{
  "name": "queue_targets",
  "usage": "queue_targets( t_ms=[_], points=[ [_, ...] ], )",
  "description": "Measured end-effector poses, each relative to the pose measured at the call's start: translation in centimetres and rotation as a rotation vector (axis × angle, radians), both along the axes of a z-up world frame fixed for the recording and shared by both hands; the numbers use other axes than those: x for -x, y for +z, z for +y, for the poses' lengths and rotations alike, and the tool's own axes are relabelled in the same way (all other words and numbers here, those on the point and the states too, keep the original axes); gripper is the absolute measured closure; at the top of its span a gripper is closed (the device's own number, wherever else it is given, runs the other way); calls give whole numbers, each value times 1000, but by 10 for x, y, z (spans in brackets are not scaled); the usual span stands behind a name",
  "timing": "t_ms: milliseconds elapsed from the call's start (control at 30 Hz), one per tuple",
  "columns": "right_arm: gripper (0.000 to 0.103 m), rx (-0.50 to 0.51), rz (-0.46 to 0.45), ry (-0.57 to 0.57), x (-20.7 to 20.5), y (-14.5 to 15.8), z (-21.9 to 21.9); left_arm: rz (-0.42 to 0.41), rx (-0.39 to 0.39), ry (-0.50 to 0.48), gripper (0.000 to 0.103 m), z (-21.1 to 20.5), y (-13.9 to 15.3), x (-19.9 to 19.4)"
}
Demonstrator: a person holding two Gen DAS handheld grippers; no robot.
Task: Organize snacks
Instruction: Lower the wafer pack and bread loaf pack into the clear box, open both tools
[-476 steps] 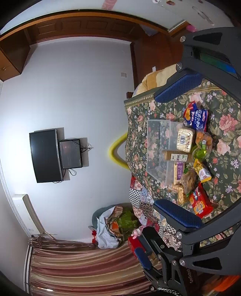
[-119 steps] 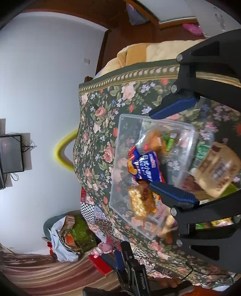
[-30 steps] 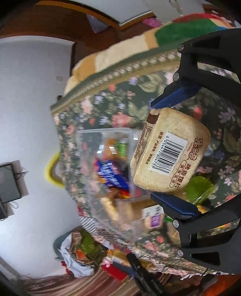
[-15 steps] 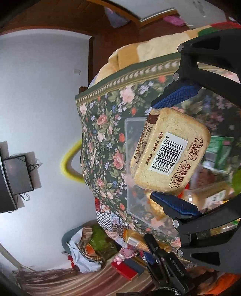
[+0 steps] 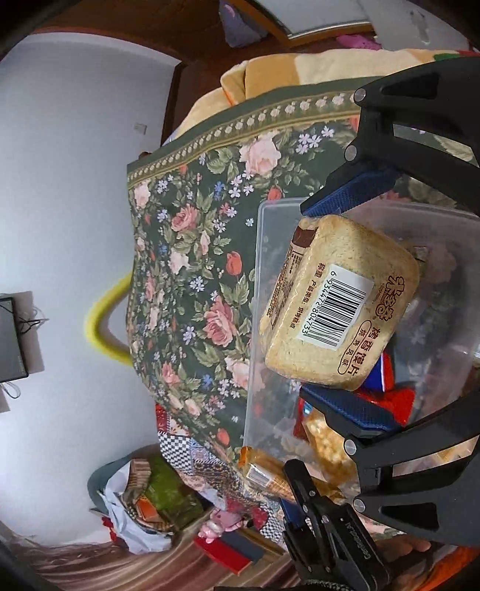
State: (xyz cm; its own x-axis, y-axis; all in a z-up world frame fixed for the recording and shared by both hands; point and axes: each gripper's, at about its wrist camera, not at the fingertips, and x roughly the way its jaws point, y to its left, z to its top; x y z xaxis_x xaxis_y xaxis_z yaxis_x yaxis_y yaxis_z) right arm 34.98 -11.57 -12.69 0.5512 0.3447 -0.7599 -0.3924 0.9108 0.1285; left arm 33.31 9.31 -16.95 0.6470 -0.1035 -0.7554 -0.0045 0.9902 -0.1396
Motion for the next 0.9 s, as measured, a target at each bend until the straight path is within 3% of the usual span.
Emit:
queue_targets(
  t_ms=[167, 400, 533, 900],
  points=[
    [17, 4, 2, 14, 0, -4, 3, 21, 24, -13, 64, 0, -1, 0],
    [16, 24, -42, 28, 11, 13, 5, -16, -10, -14, 52, -5, 15, 17],
    [16, 9, -54, 29, 21, 23, 1, -62, -30, -17, 47, -8, 35, 37],
    [15, -38, -127, 58, 76, 61, -15, -151, -60, -20, 45, -17, 77, 103]
  ],
)
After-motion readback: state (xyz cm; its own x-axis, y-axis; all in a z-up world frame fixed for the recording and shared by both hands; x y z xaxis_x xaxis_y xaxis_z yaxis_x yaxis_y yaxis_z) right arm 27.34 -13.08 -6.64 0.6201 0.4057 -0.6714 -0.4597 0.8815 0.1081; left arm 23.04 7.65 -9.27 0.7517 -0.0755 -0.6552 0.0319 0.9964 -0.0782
